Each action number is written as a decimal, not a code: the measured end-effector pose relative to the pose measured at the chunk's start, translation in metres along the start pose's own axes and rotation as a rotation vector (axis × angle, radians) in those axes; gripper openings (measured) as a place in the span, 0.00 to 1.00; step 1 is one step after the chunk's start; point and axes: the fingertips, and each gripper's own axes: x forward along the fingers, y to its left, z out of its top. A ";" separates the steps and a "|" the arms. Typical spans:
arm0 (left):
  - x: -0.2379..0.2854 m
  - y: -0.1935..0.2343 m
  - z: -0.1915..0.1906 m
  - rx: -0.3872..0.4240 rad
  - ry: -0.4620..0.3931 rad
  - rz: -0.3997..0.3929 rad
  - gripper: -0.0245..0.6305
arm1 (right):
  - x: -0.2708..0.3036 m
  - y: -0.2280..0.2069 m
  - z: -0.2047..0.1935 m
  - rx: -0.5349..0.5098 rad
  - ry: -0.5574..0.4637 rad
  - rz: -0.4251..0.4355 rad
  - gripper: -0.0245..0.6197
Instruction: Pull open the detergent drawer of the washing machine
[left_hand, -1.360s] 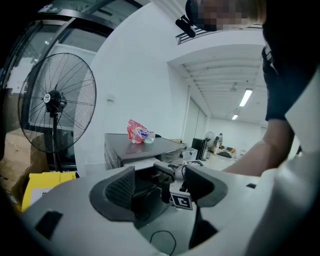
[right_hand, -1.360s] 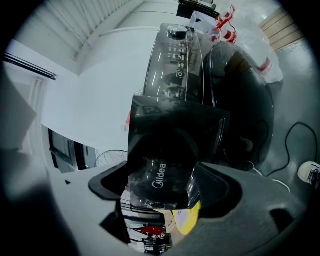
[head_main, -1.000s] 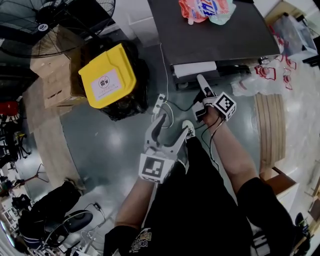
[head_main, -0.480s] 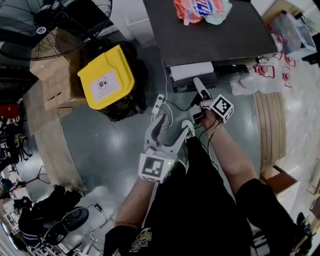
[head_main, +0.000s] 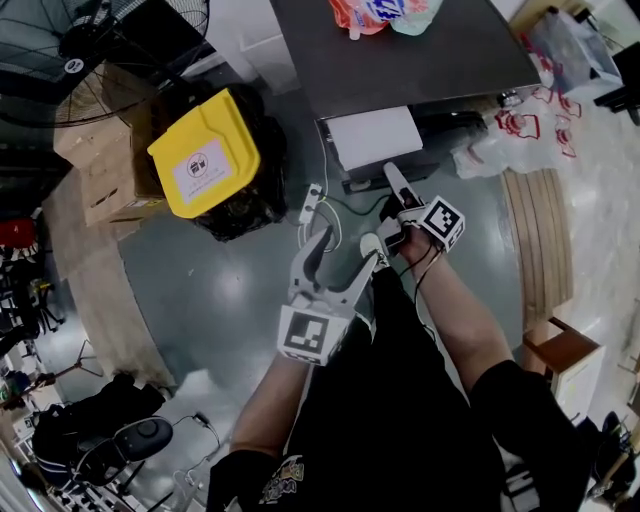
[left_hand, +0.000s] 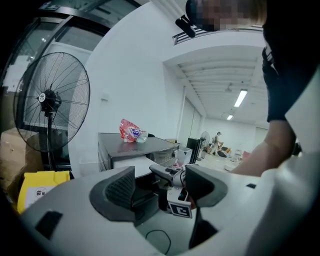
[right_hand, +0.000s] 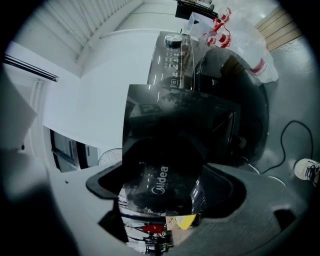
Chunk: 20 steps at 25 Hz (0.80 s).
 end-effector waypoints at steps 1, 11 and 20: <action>-0.002 -0.003 -0.001 0.001 -0.003 -0.003 0.48 | -0.005 -0.001 -0.002 0.001 -0.002 -0.001 0.78; -0.047 -0.011 -0.004 0.027 -0.034 -0.002 0.48 | -0.037 -0.007 -0.018 -0.045 -0.020 -0.069 0.76; -0.094 -0.020 0.000 0.041 -0.062 -0.039 0.48 | -0.079 0.063 -0.053 -0.612 0.093 -0.009 0.24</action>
